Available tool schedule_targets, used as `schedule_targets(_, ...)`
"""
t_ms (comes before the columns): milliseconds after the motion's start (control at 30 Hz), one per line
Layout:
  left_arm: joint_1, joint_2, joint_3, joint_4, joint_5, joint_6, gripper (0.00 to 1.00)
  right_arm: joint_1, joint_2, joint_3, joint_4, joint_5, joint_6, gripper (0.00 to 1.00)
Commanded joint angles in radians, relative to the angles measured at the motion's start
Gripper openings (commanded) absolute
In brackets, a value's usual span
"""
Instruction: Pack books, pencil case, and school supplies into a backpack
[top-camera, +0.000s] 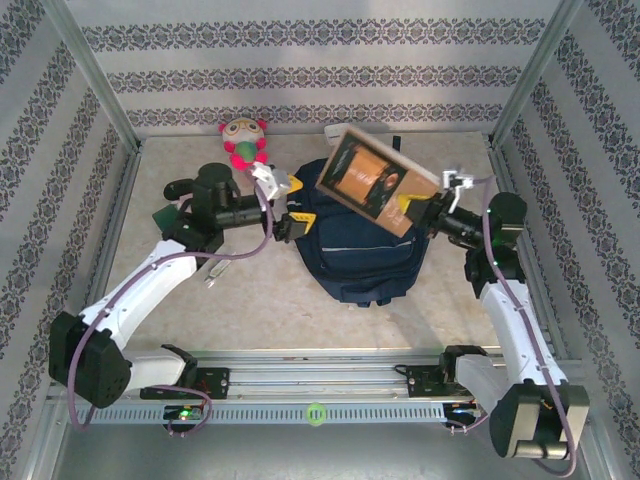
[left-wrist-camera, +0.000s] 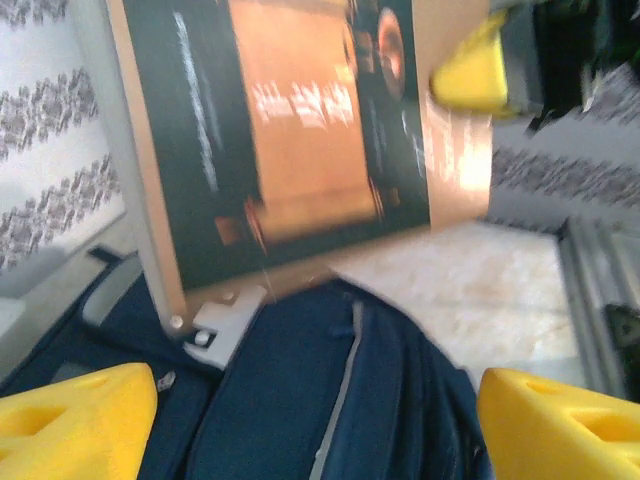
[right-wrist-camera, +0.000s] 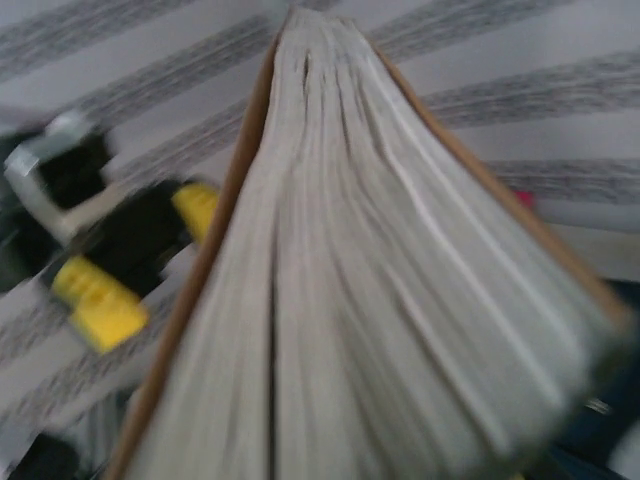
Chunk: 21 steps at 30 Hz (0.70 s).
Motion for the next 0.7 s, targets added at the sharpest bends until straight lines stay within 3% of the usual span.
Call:
schedule_targets(0,-0.092,0.079,0.039,-0.209,-0.236,0.279,0.87,-0.100,-0.027,-0.002,-0.081,0.126,0.183,0.00)
schedule_targets(100,-0.172,0.171,0.048,-0.245,-0.318,0.375,0.90,-0.210,-0.027,-0.005,-0.179,0.156,0.294,0.00)
schedule_targets(200,-0.236,0.272,0.067,-0.222,-0.373,0.398,0.92,-0.276,-0.053,0.002,-0.288,0.172,0.287,0.00)
schedule_targets(367,-0.307,0.435,0.140,-0.144,-0.415,0.388,0.95,-0.285,-0.135,-0.001,-0.428,0.243,0.185,0.00)
schedule_targets(667,-0.351,0.630,0.275,-0.120,-0.464,0.386,0.99,-0.285,-0.164,-0.025,-0.458,0.228,0.162,0.00)
